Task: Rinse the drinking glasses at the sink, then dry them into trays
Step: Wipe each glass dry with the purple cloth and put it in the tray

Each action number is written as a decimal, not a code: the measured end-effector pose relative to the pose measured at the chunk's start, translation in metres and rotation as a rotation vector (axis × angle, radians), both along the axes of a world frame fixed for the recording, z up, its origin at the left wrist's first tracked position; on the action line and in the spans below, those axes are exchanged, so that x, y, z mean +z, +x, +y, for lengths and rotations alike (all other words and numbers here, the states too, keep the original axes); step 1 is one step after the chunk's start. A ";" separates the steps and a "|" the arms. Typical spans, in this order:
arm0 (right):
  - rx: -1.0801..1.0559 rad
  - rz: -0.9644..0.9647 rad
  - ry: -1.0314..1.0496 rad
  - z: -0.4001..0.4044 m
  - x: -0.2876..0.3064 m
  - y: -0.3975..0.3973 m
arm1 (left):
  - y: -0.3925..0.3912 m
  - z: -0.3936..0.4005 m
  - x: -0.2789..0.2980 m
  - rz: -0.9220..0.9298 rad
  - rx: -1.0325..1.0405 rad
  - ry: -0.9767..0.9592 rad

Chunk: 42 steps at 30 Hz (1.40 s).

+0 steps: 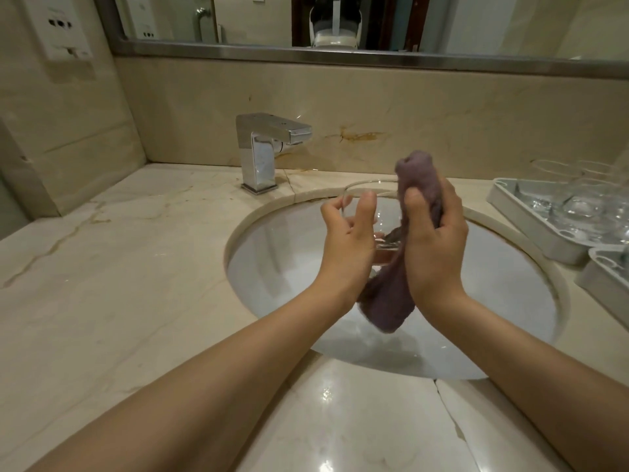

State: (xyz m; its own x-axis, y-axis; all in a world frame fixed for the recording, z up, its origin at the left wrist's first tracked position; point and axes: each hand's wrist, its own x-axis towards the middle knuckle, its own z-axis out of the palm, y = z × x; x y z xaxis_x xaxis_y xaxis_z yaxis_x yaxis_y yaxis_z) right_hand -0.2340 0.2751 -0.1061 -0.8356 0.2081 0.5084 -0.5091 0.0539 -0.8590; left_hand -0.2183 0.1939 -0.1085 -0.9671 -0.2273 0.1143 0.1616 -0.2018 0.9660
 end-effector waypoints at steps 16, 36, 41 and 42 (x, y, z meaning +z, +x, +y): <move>0.007 -0.024 0.131 -0.005 0.002 0.010 | -0.005 -0.011 0.000 -0.083 -0.003 -0.056; 0.064 -0.457 -0.292 0.002 0.007 0.000 | -0.002 -0.009 0.002 -0.146 -0.144 -0.218; 0.011 -0.216 0.010 0.000 0.005 0.004 | -0.004 -0.010 0.001 -0.169 -0.046 -0.142; -0.006 -0.132 0.113 -0.002 0.004 0.005 | -0.004 -0.010 0.000 -0.167 -0.018 -0.117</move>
